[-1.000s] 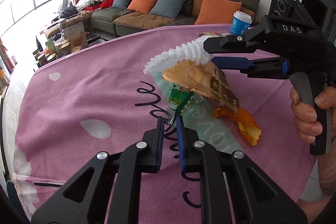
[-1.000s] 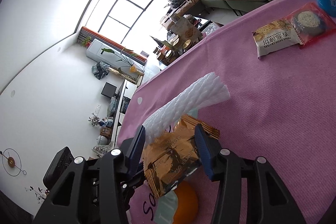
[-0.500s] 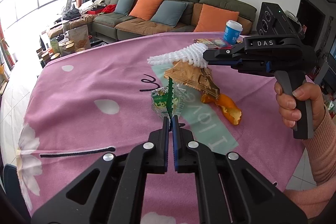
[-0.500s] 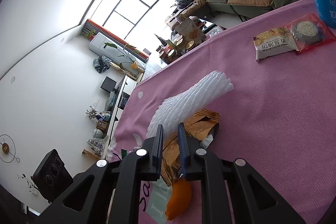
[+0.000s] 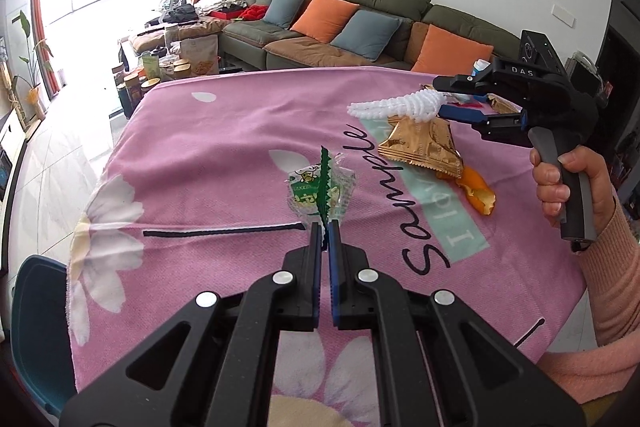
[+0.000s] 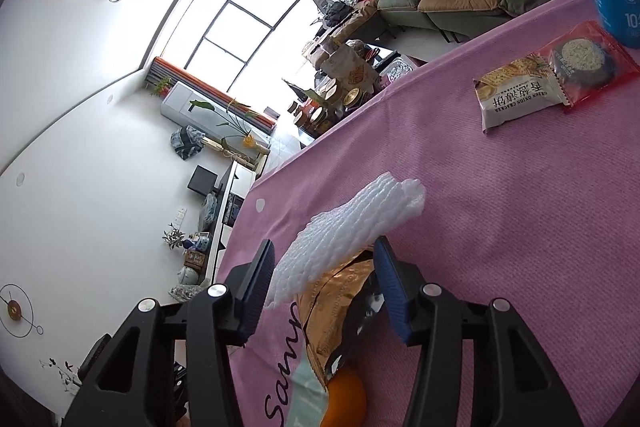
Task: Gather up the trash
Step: 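Grasp the green wrapper with the left tool while the right tool grasps the white foam net, then carry the green wrapper and foam net over to the teal bin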
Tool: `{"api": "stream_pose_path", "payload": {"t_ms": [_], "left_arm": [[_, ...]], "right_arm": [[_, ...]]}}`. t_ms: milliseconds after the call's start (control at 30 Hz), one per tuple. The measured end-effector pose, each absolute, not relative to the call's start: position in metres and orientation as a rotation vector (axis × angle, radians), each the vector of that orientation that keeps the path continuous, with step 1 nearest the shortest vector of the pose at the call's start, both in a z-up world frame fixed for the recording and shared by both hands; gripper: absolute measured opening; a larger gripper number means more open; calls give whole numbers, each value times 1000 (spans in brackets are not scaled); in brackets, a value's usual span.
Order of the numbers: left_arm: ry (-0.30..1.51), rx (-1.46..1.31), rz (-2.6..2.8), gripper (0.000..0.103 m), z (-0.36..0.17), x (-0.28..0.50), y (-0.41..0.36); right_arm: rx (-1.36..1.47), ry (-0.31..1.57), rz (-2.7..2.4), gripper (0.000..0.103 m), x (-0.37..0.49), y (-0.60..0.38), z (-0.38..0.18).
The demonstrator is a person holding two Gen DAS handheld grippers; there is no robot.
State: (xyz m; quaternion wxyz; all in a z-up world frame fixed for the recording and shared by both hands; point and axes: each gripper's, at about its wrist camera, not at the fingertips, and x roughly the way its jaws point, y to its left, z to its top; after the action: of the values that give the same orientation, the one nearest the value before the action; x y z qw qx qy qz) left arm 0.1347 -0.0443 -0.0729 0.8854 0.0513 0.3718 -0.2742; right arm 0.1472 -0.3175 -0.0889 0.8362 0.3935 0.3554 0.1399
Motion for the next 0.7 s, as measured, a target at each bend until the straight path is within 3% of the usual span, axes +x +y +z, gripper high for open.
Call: {"api": "stream_pose_path", "payload": {"t_ms": [67, 267, 700], "left_arm": [[773, 102, -560, 4, -72, 133, -40], [768, 80, -536, 4, -69, 127, -29], [747, 35, -490, 4, -59, 114, -6]], "right_arm": [[836, 755, 300, 28, 151, -316, -91], [805, 742, 300, 6, 145, -311, -89], [721, 670, 386, 5, 119, -288, -58]]}}
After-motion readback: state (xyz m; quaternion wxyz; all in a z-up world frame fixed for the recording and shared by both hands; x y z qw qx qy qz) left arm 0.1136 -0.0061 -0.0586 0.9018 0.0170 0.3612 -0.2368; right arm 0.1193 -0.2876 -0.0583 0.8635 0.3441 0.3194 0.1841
